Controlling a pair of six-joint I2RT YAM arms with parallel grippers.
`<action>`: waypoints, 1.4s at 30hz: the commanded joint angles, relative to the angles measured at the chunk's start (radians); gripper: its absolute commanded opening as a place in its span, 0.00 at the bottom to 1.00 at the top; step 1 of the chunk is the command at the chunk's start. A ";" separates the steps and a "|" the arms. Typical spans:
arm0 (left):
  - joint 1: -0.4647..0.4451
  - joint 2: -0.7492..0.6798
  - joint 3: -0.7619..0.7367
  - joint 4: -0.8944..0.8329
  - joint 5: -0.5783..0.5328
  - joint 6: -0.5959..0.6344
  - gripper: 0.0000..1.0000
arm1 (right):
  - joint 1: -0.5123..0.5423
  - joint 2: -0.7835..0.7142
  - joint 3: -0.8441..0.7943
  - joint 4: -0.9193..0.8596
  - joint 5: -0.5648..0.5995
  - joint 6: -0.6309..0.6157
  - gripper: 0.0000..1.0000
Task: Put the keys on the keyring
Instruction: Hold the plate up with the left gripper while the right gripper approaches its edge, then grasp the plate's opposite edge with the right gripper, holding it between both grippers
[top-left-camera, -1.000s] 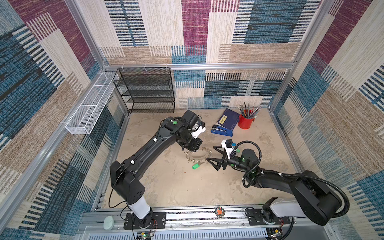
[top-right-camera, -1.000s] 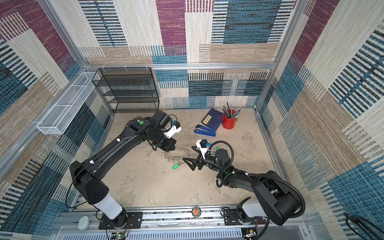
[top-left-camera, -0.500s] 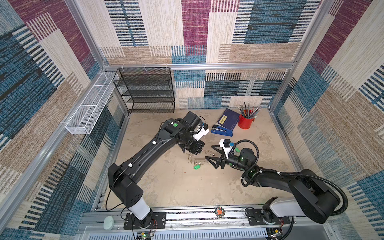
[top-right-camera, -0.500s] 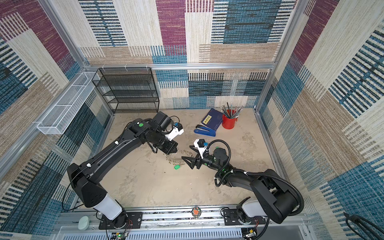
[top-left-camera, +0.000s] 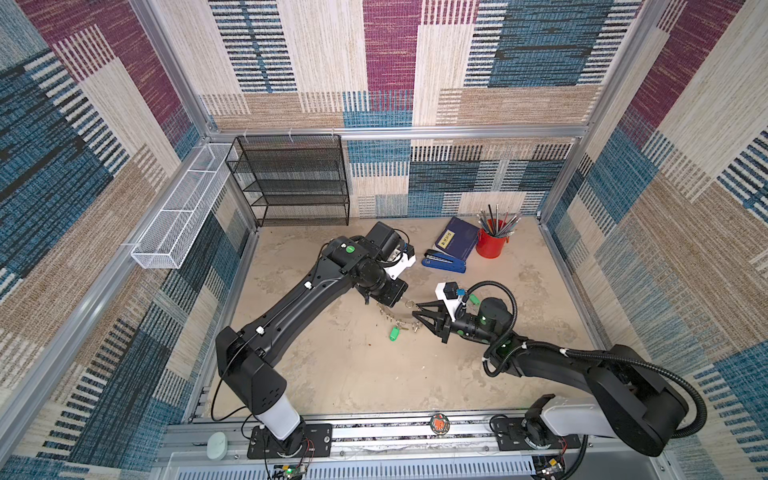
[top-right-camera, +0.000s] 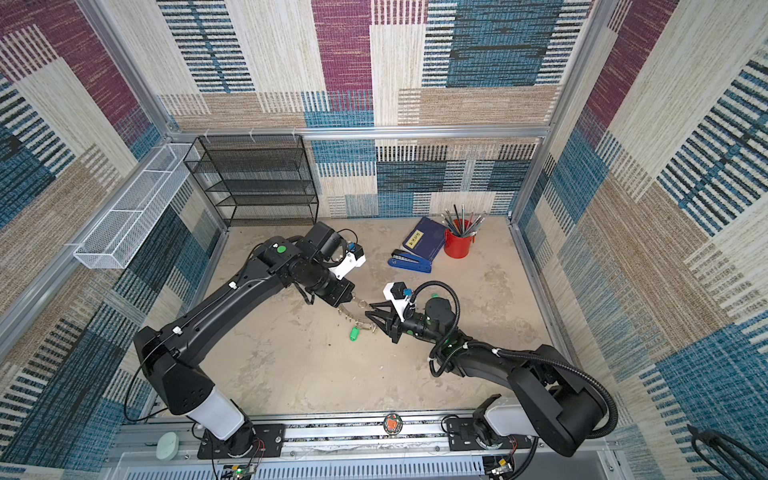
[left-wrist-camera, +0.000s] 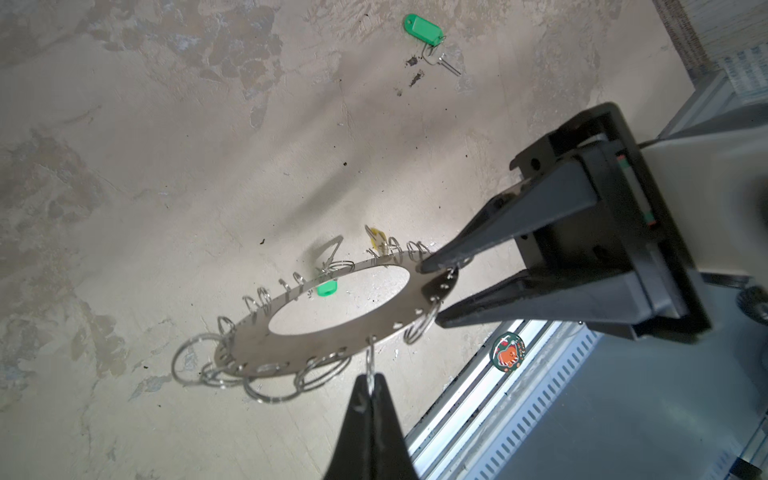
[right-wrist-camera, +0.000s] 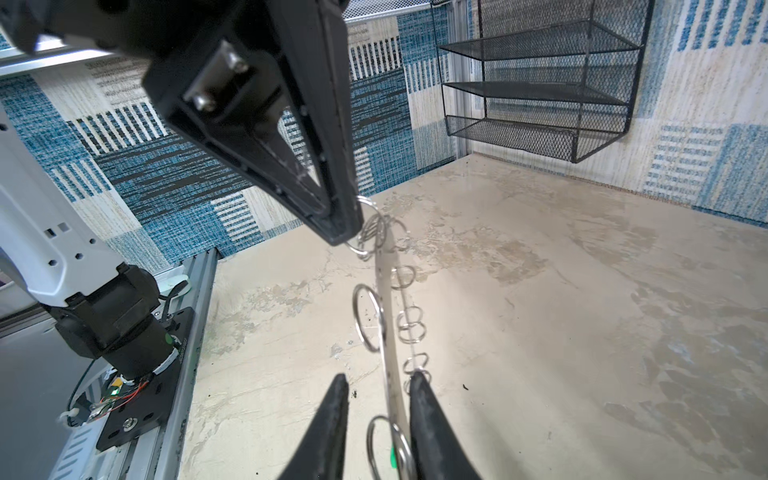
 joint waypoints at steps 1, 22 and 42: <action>0.001 -0.008 -0.013 0.058 0.021 -0.009 0.00 | 0.016 0.000 0.013 -0.013 -0.007 -0.017 0.17; 0.014 -0.207 -0.375 0.516 0.023 -0.187 0.00 | 0.050 -0.094 0.006 -0.072 0.149 0.026 0.00; 0.013 -0.399 -0.848 1.401 0.044 -0.327 0.00 | 0.050 -0.155 0.015 -0.130 0.216 0.021 0.00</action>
